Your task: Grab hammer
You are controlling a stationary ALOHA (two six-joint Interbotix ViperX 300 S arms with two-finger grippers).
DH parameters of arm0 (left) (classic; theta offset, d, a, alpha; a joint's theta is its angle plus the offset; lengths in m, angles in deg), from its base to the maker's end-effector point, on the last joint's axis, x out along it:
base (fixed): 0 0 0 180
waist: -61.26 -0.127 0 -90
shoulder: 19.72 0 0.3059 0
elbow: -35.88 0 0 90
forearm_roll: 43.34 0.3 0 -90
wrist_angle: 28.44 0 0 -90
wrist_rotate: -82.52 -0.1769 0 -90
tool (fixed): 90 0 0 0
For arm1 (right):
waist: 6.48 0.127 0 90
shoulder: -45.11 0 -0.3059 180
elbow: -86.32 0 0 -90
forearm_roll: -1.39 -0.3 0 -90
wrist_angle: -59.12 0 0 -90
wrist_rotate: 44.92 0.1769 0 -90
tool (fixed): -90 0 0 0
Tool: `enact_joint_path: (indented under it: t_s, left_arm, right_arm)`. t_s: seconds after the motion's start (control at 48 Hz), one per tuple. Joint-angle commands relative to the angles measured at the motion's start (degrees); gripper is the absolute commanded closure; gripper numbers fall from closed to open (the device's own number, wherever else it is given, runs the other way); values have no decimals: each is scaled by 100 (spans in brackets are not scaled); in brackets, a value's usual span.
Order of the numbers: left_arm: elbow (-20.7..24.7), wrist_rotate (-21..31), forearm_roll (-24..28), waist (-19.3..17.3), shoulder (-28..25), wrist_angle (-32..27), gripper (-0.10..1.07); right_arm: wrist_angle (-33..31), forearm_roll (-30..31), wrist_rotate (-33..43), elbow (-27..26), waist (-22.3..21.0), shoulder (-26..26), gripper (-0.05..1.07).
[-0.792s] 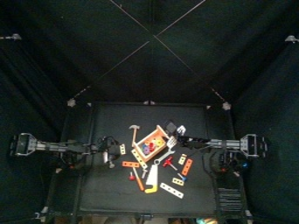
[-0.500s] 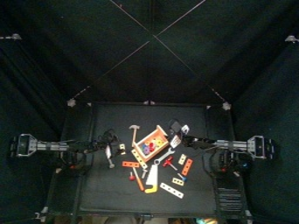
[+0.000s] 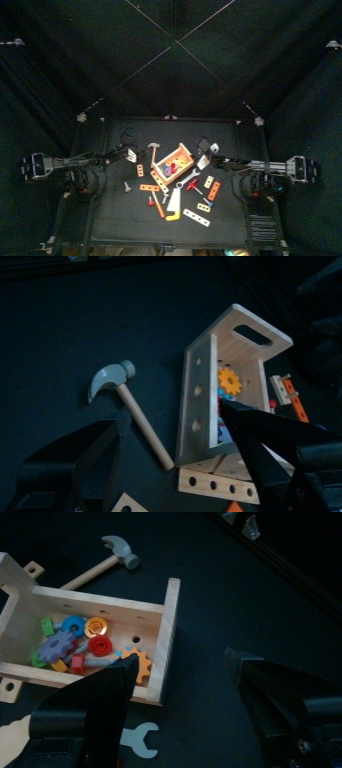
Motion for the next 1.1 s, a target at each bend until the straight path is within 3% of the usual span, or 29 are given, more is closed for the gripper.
enact_joint_path:
  t_s: [0.0, 0.312, 0.562, 0.771, 1.083]
  left_arm:
    - [264, -9, -114, -132, -176, -167, -5]
    - [633, 0, -246, -272, -729, -404, -5]
    - [940, -9, -202, -431, -765, -800, -4]
    - [1292, 0, 439, -562, -773, -1477, -4]
    - [1608, 0, 844, -861, -817, -1986, -4]
  right_arm:
    - [26, -35, 9, -70, -9, 70, 4]
    - [35, -114, 9, -62, -18, 18, 4]
    - [35, -132, 0, -62, -18, -35, 4]
    - [35, -158, 0, -70, -18, -88, 4]
    - [35, -176, 0, -70, -18, -114, 4]
